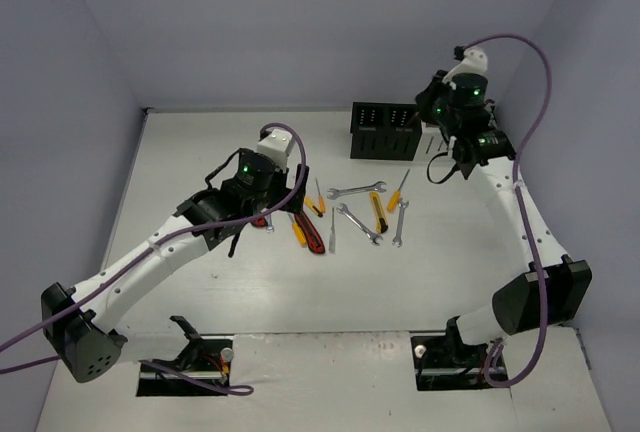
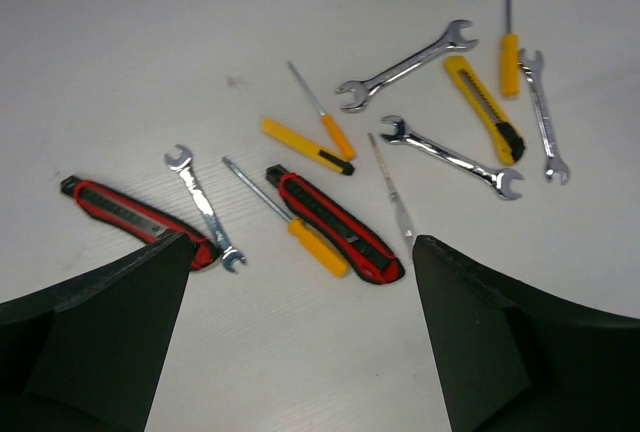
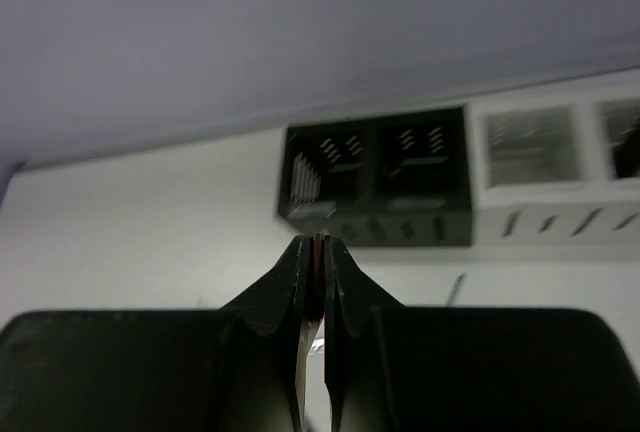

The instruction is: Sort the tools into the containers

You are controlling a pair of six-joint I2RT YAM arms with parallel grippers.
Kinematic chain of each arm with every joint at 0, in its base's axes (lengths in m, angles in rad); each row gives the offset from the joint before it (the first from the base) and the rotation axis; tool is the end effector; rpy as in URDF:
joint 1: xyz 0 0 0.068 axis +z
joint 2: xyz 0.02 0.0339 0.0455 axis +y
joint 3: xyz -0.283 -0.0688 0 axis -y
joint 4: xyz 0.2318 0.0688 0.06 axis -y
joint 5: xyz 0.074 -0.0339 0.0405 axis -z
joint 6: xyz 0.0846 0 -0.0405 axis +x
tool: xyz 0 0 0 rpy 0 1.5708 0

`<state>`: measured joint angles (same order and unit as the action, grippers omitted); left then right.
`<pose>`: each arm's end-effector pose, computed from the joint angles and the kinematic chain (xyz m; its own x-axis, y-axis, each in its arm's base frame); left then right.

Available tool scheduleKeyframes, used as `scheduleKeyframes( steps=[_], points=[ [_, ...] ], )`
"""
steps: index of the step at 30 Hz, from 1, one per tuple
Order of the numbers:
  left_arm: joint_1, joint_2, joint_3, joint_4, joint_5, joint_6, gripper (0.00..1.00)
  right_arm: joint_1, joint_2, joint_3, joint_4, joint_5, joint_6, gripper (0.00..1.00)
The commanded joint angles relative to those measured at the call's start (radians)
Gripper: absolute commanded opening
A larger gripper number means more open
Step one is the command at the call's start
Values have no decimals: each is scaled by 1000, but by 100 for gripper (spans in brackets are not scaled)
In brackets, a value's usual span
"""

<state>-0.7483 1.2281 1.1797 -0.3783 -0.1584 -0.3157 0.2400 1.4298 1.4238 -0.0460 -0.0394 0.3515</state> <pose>0.2309 -0.1962 0.3636 -0.4642 0.0127 -0.8856 0.4445 0.8682 -0.2206 0.3593 0.0914 0.4441 -0.1423 0.3194 -0.9369 -0.2415 0.9067 0.3458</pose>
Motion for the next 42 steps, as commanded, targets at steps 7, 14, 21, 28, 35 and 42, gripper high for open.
scheduleKeyframes(
  steps=[7, 14, 21, 28, 35, 42],
  points=[
    [116, -110, -41, -115, -170, -70, 95, -265, 325, 379, 77, 350, -209, 0],
    [271, -170, -86, -142, -135, -67, 97, -342, 554, 566, 83, 362, -203, 0],
    [335, -187, -97, -148, -136, -58, 97, -358, 686, 631, 96, 385, -214, 0],
    [358, -155, -87, -147, -127, -67, 97, -360, 776, 667, 95, 314, -185, 6],
    [366, -139, -65, -146, -129, -56, 97, -359, 733, 638, 93, 307, -190, 46],
    [383, -146, -68, -141, -131, -37, 97, -338, 487, 491, 71, 220, -201, 57]
  ],
)
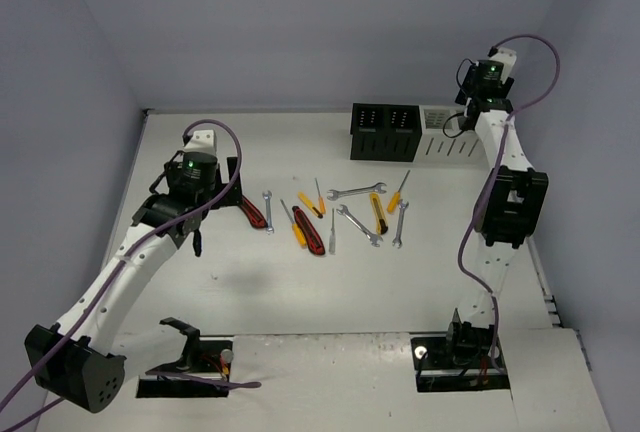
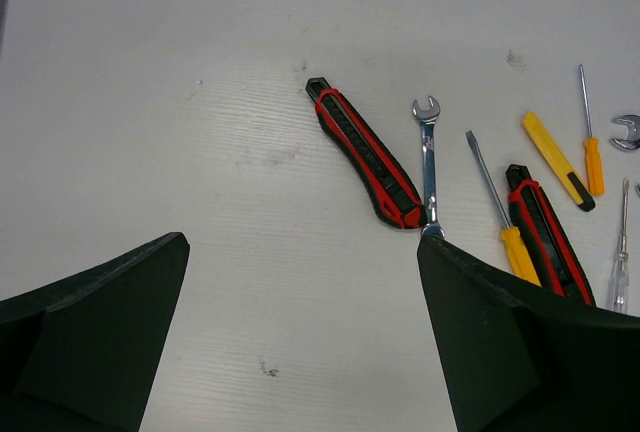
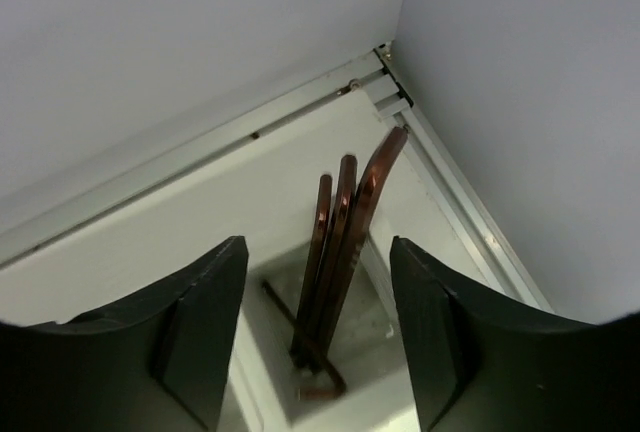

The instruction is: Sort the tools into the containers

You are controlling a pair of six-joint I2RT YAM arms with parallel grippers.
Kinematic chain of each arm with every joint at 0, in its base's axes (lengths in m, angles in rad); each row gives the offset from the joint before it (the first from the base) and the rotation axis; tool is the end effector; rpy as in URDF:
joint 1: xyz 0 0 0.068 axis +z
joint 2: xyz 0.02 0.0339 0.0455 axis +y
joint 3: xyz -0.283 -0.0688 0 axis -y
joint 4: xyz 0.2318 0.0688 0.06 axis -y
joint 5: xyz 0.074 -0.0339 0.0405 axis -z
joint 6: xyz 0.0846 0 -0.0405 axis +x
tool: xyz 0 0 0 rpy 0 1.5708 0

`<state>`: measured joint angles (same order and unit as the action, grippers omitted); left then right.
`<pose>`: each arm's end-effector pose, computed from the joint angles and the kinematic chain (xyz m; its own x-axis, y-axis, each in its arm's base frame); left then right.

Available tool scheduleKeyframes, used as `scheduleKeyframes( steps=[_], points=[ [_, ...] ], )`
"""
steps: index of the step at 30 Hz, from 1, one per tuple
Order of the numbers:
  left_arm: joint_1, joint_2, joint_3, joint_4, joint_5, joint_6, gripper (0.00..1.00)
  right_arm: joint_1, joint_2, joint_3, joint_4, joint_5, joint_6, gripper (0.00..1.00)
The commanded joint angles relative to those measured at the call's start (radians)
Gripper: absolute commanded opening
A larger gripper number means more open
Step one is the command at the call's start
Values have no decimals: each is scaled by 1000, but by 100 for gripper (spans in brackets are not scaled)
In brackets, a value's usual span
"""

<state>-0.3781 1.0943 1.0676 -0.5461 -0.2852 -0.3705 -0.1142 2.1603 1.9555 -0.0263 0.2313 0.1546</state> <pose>0.2448 -0.0716 0.3347 -0.5182 -0.1680 -0.8386 -0.0570 0.9851 -0.1621 0.5628 -0.0841 0.3245 -0.1736 0.1708 -0.9699 0.3637 0.9264 0.0980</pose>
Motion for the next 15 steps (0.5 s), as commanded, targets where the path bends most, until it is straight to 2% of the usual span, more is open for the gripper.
scheduleKeyframes(
  steps=[1, 9, 15],
  points=[
    [14, -15, 43, 31, -3, 24, 97, 36, -292, -111, 36, -61, -3, 58],
    [16, -44, 49, 35, -6, 73, 97, 203, -520, -415, -131, -68, 40, 60],
    [14, -69, 36, 32, 32, 56, 97, 275, -627, -680, -179, -99, 194, 55]
  ],
)
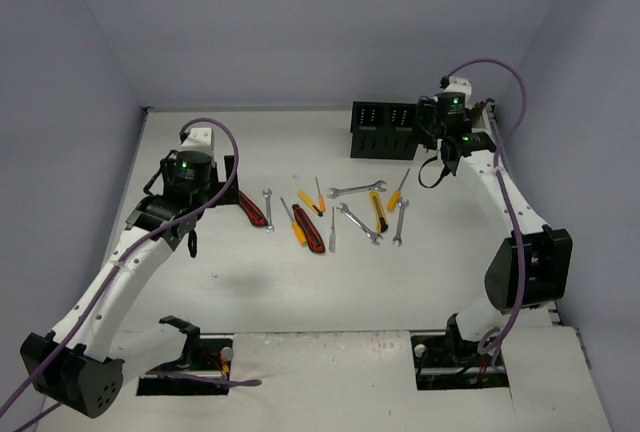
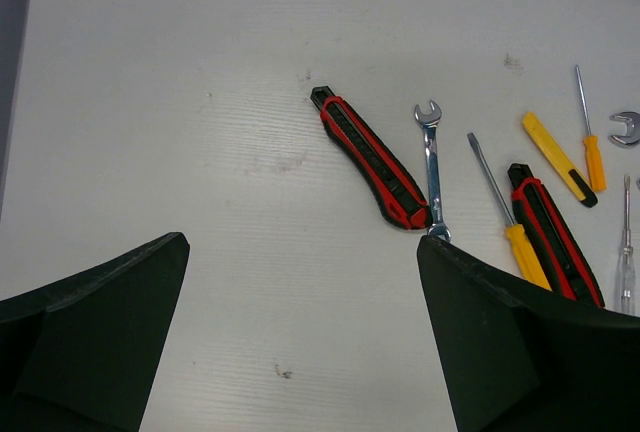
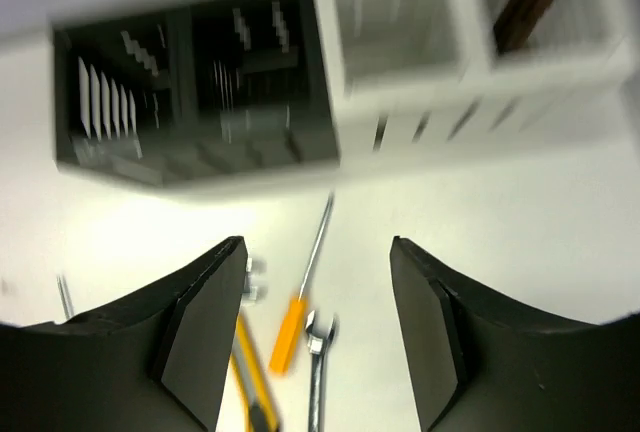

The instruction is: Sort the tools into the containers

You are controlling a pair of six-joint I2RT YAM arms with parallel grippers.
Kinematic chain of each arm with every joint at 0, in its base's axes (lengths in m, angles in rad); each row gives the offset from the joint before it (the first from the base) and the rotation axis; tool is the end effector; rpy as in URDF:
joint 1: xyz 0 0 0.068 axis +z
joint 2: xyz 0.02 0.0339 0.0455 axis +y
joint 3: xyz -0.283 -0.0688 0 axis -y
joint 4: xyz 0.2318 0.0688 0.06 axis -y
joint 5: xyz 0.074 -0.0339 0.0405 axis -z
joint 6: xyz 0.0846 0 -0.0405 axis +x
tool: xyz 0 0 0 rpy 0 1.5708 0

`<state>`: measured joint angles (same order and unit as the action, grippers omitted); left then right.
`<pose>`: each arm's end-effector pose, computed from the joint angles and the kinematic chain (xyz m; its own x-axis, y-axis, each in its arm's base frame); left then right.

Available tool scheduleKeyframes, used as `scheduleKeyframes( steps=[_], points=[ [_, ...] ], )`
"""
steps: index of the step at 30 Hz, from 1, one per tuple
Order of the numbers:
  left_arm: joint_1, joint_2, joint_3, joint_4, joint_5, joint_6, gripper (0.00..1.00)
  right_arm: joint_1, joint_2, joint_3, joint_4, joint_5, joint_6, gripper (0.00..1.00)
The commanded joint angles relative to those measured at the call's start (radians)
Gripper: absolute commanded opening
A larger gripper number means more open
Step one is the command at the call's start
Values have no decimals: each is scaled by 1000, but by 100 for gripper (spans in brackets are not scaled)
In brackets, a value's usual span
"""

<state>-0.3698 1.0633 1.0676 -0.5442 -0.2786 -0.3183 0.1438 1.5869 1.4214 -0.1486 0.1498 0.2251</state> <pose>0.2389 -0.0677 0.3420 -0.4951 -0.1308 -0.8589 -0.0289 0.9905 -0.1342 0.4106 0.0467 0.3687 -0.2983 0.1798 -0.9374 0.0671 0.9836 0.1673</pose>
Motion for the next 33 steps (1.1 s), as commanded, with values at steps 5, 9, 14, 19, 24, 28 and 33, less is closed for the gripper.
scheduleKeyframes(
  steps=[5, 9, 14, 19, 24, 28, 33],
  points=[
    [3, -54, 25, 23, 57, -22, 97, 49, -70, -288, -61, -52, 217, 46],
    [4, -67, 28, -1, 68, -31, 97, 76, -19, -327, -71, -82, 252, 43],
    [3, -86, 29, -46, 73, -36, 97, 102, 55, -342, -86, -92, 279, 42],
    [3, -121, 6, -63, 72, -51, 97, 105, 103, -358, -97, -59, 293, 40],
    [5, -141, -8, -79, 72, -58, 97, 105, 146, -355, -109, -44, 291, 39],
    [5, -148, -14, -82, 72, -64, 97, 105, 178, -351, -112, -46, 290, 38],
    [5, -152, -18, -88, 73, -67, 97, 105, 211, -354, -111, -51, 287, 36]
  ],
)
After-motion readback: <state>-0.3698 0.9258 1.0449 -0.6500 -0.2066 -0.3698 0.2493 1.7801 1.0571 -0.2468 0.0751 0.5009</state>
